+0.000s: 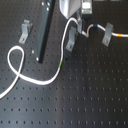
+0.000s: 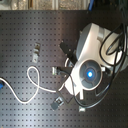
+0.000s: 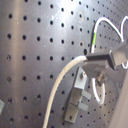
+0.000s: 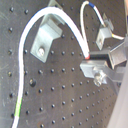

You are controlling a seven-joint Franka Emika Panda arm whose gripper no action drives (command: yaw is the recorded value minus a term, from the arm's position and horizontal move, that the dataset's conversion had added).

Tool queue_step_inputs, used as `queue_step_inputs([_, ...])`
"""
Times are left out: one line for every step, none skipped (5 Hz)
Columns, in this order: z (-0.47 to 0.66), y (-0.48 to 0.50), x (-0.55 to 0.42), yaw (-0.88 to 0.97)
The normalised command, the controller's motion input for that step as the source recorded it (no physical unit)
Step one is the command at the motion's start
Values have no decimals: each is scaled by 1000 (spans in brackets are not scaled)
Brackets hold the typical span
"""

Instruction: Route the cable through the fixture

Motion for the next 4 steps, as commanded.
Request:
queue_step_inputs([-2,-378,-500,-260])
queue_step_inputs([9,-242,-371,-140])
queue_step_inputs([14,-55,-182,0])
queue_step_inputs([186,70,-86,0])
